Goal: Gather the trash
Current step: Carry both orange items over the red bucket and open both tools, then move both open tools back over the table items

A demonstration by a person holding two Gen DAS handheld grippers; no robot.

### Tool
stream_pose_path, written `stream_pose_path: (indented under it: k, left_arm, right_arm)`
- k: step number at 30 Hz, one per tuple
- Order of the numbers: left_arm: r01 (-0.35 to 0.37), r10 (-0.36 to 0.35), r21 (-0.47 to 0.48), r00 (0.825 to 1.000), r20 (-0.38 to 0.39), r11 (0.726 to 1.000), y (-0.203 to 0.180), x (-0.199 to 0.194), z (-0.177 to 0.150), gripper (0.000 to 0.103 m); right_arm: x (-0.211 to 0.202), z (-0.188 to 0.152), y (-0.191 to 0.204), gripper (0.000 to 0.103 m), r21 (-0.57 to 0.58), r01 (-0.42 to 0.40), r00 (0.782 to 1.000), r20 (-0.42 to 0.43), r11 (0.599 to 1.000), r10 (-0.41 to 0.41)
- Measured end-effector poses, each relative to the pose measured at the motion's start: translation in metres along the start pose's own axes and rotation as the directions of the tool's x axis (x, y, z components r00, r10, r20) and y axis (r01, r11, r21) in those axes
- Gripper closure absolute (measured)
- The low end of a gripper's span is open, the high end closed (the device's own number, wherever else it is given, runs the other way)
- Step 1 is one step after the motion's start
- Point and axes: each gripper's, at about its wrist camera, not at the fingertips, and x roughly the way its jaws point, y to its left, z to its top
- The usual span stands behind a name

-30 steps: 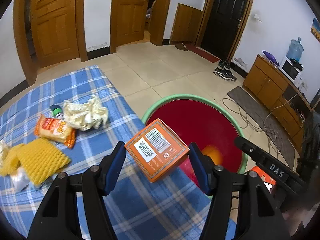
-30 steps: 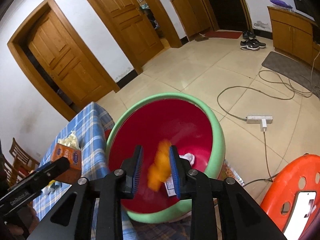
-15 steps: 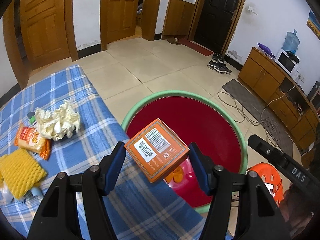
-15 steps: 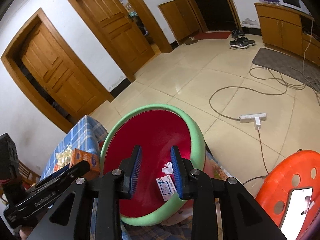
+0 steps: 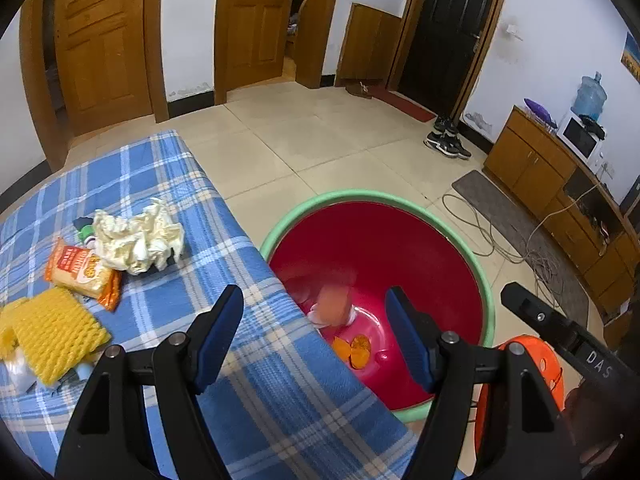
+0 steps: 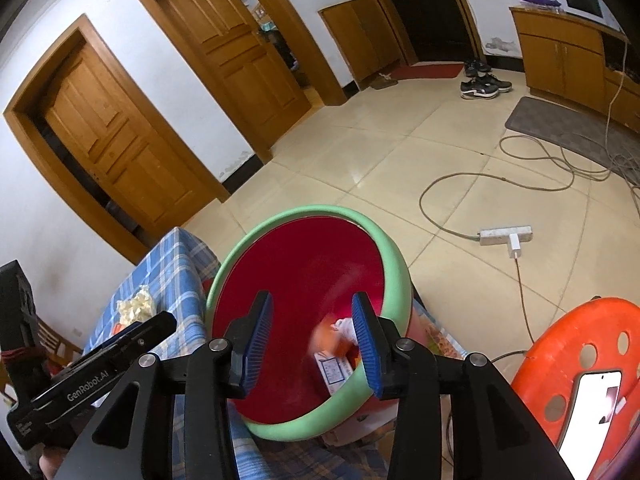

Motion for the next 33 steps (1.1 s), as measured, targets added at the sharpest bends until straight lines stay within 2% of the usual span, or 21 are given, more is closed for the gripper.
stream_pose_path:
  k: [7, 13, 24, 33]
  left_arm:
    - [-0.014, 0.015, -0.017, 0.999, 0.028, 1.0, 0.007, -0.021, -0.003, 0.03]
    - [-0.038, 0.04, -0.043, 0.998, 0.051, 0.998, 0.021, -0.043, -0.011, 0.03]
    - [-0.092, 0.105, -0.116, 0.989, 0.105, 0.989, 0.061, -0.085, -0.024, 0.03]
    - [-0.144, 0.171, -0.193, 0.976, 0.135, 0.971, 0.103, -0.118, -0.037, 0.03]
  right_arm:
    - [-0.01, -0.006, 0.011, 0.06, -0.021, -0.019, 1.0, 0.004, 1.0, 0.019]
    - [-0.019, -0.01, 0.023, 0.055, -0.039, -0.034, 0.999, 0.01, 0.999, 0.035]
    - [-0.038, -0.019, 0.051, 0.052, -0.084, -0.068, 0.998, 0.012, 0.994, 0.069]
    - [-0.045, -0.029, 0.087, 0.052, -0.142, -0.099, 0.995, -0.014, 0.985, 0.098]
